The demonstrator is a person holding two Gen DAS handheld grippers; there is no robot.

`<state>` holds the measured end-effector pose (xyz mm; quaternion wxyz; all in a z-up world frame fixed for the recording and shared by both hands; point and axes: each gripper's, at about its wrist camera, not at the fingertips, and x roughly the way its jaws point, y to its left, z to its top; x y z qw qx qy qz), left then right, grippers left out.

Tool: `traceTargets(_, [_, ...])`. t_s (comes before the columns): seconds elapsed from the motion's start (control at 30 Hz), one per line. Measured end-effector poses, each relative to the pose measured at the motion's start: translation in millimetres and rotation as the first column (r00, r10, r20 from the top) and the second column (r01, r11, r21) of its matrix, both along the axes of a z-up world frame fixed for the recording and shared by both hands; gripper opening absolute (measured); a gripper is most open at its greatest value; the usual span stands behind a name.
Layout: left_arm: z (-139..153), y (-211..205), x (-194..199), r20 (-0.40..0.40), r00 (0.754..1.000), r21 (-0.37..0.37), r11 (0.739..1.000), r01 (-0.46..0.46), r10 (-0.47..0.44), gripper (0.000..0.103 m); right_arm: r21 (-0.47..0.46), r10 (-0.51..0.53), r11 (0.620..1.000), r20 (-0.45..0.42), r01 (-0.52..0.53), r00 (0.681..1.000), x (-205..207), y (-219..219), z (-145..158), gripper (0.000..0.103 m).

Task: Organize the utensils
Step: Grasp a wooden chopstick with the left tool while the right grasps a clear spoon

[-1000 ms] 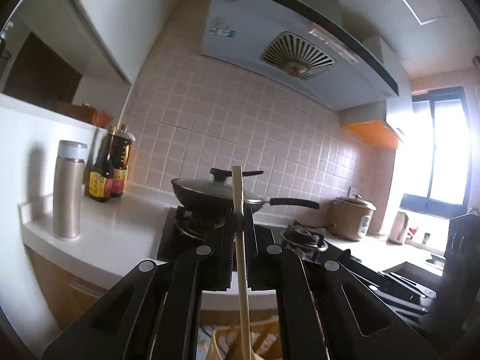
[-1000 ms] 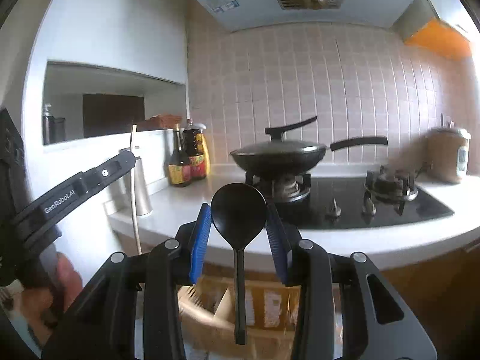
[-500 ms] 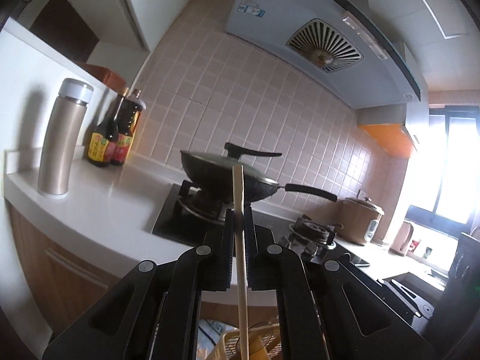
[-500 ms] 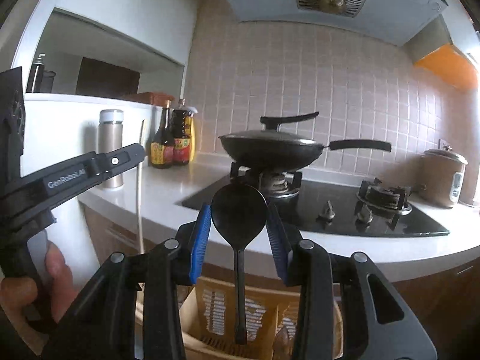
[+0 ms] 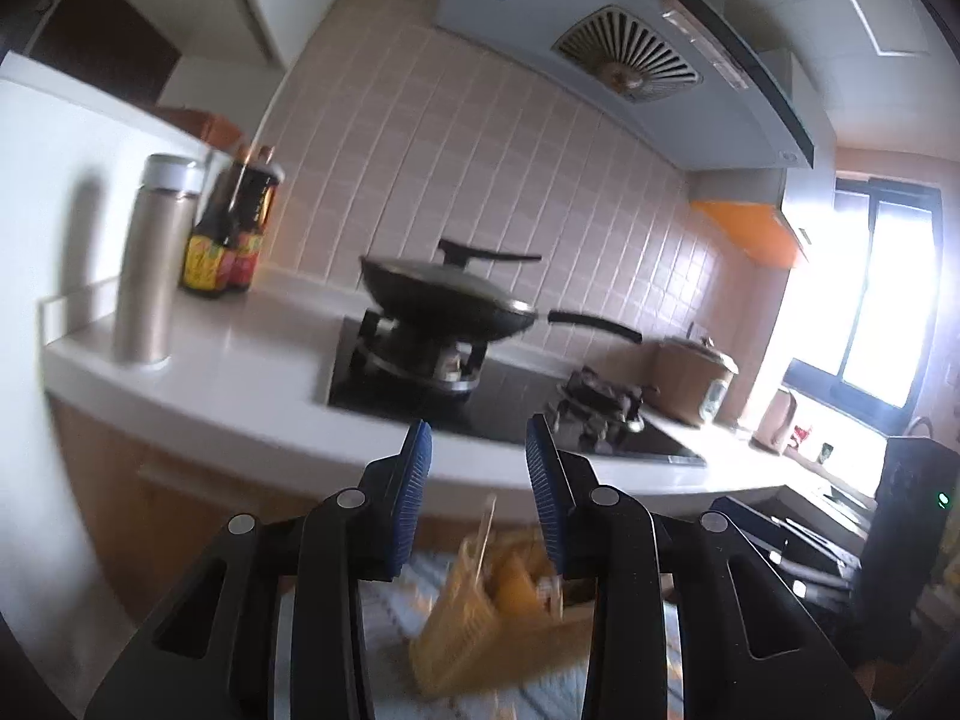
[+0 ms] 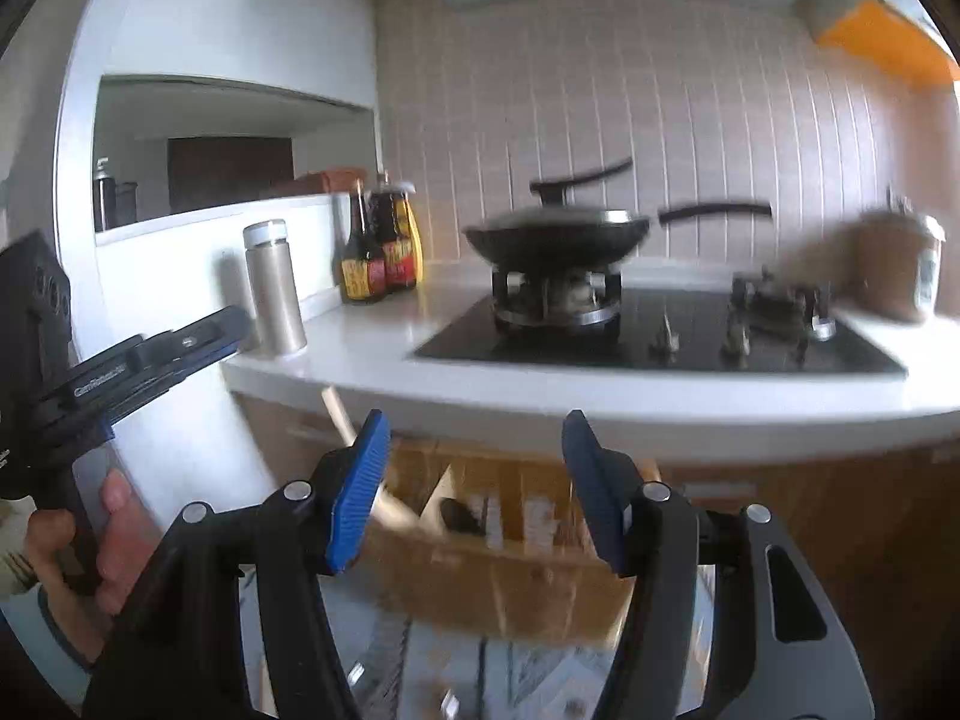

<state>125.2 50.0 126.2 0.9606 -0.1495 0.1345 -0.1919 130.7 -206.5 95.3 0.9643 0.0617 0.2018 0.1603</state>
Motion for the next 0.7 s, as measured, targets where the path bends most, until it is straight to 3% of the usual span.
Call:
traceTargets(0.03, [0,5,-6,-0.036,0.999,0.017,1.000,0.003,-0.003,0.040,0.007,0.012,1.000,-0.035,-0.012,0.999,-6,-1,0,0.056])
traceTargets(0.17, [-15,22,-20,-0.244,0.969,0.057,0.997,0.044,-0.029,0.042,-0.047,0.020,0.998,-0.206,-0.030,0.978,-27,4,-8,0.056])
traceTargets(0.27, [-51,30,-20,-0.467,0.882,0.057,0.993,0.102,-0.064,0.042,-0.087,0.032,0.994,-0.352,-0.067,0.936,-28,13,-25,0.056])
traceTargets(0.3, [-71,33,-19,-0.544,0.835,0.025,0.993,0.119,-0.087,0.042,-0.091,0.043,0.992,-0.420,-0.089,0.907,-26,16,-36,0.056])
traceTargets(0.4, [-114,33,-20,-0.655,0.751,0.028,0.991,0.131,-0.080,0.042,-0.108,0.049,0.986,-0.535,-0.126,0.843,-20,23,-66,0.056])
traceTargets(0.5, [-142,25,-22,-0.716,0.694,0.051,0.985,0.167,-0.080,0.042,-0.094,0.066,0.983,-0.613,-0.156,0.787,-14,25,-92,0.056])
traceTargets(0.57, [-149,20,-22,-0.722,0.689,0.084,0.981,0.174,-0.060,0.042,-0.081,0.071,0.983,-0.657,-0.164,0.751,-10,24,-109,0.056])
traceTargets(0.7, [-160,10,-29,-0.725,0.689,0.148,0.972,0.184,-0.020,0.042,-0.089,0.061,0.982,-0.693,-0.169,0.719,-2,24,-129,0.056])
